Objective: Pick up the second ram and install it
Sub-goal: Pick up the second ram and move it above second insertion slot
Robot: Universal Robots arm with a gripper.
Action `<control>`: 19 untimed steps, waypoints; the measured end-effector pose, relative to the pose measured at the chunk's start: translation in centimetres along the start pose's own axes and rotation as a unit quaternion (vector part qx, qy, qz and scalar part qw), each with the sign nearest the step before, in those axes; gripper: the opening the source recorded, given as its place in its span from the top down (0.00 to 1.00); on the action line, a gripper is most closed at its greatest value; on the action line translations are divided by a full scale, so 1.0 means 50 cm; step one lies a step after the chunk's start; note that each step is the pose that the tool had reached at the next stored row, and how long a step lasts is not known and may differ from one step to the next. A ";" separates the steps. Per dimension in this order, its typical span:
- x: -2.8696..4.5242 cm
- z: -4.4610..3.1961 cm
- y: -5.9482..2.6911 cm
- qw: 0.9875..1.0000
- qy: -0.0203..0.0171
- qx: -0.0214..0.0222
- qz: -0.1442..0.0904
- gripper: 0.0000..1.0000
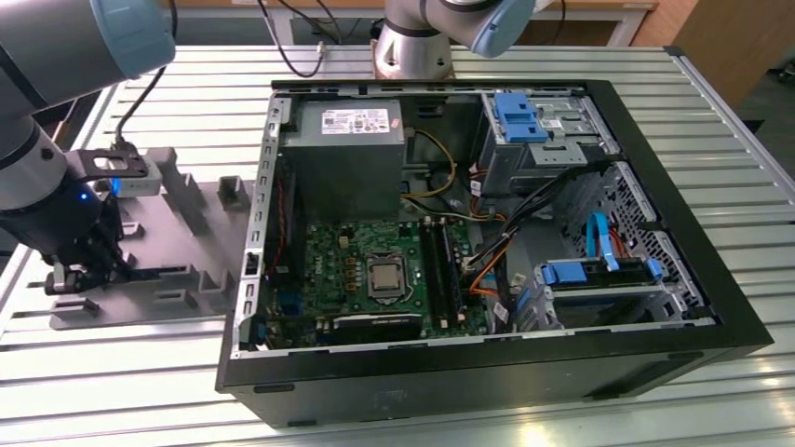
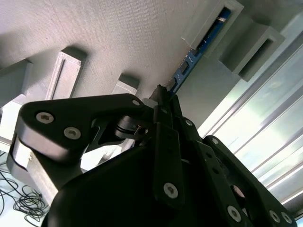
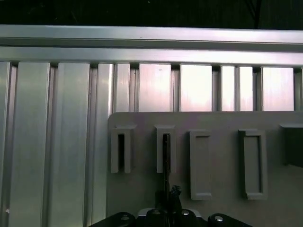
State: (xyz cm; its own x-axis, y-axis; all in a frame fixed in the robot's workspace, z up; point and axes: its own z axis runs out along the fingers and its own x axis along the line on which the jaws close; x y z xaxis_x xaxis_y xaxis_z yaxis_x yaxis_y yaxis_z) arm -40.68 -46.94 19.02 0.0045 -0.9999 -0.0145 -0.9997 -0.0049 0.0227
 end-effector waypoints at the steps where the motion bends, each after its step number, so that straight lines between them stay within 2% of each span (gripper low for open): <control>1: 0.000 0.000 0.000 1.000 0.000 0.000 0.000 0.86; 3: 0.000 0.000 0.000 1.000 0.000 0.000 0.000 0.86; 6: 0.000 0.000 0.000 1.000 0.000 0.000 0.016 0.86; 12: 0.000 0.000 0.000 1.000 0.000 0.000 0.017 0.86; 19: 0.000 -0.013 0.000 1.000 0.000 0.000 0.017 0.86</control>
State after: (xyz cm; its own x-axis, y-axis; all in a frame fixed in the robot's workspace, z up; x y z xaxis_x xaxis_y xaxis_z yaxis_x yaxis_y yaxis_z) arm -40.69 -46.92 19.69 -0.0299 -0.9994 -0.0145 -0.9993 0.0296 0.0227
